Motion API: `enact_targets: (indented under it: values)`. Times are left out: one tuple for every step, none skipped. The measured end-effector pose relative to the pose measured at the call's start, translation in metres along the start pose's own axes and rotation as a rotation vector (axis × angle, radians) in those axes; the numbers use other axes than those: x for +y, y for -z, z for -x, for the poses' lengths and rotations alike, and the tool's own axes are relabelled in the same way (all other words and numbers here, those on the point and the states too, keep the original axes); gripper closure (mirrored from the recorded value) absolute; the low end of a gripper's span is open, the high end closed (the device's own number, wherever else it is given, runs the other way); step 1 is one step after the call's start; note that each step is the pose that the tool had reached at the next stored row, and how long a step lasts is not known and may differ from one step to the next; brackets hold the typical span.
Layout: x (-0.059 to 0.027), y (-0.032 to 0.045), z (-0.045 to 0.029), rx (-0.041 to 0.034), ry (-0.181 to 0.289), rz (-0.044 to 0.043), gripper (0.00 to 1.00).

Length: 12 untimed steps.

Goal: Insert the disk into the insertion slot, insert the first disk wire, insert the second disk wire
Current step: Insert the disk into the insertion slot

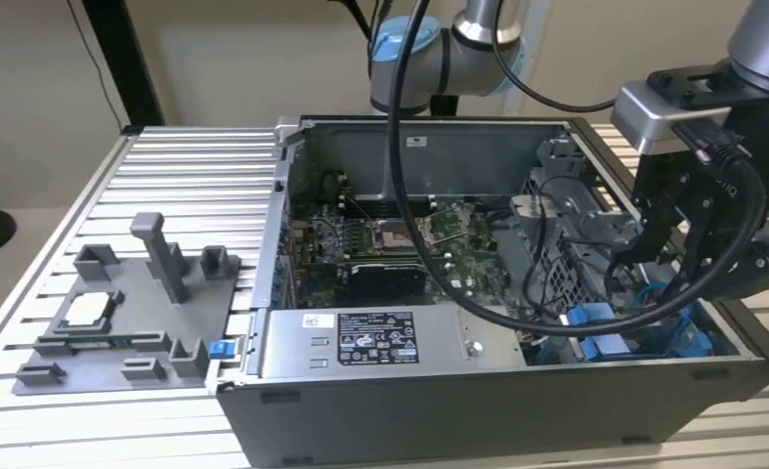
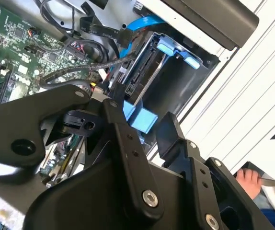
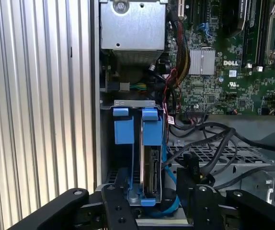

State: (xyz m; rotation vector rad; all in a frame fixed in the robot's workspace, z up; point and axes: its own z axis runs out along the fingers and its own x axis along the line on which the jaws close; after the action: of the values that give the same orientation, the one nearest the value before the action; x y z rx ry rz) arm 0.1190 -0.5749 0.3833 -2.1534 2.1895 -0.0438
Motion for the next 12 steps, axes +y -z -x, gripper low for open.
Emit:
enact_targets:
  values:
    - [0.0, 0.0, 0.0, 0.0, 0.0, 0.0, 0.0]
    - [0.0001, 0.0, 0.0, 0.0, 0.0, 0.0, 0.0]
    - [0.0001, 0.0008, 0.0, -0.0001, 0.0, 0.0, 0.0]
    - [0.0003, 0.0026, 0.0, -0.0003, 0.0, -0.0001, 0.0]
    - [0.0007, 0.0042, 0.0001, -0.0003, -0.001, -0.0002, 0.0]
    - [0.0012, 0.0058, 0.0001, -0.0006, -0.001, -0.0002, 0.0]
    - [0.0016, 0.0077, 0.0001, -0.0005, -0.002, -0.0002, 0.0]
    - [0.002, 0.0101, 0.0001, -0.0005, -0.002, -0.0002, 0.0]
    - [0.0023, 0.012, 0.0002, -0.0007, -0.002, -0.0004, 0.0]
    - [0.0023, 0.0123, 0.0002, -0.0006, -0.002, -0.0004, 0.0]
    - [0.0023, 0.0123, 0.0002, -0.0008, -0.001, -0.0005, 0.0]
    - [0.0024, 0.0124, 0.0004, -0.0007, -0.001, -0.0007, 0.0]
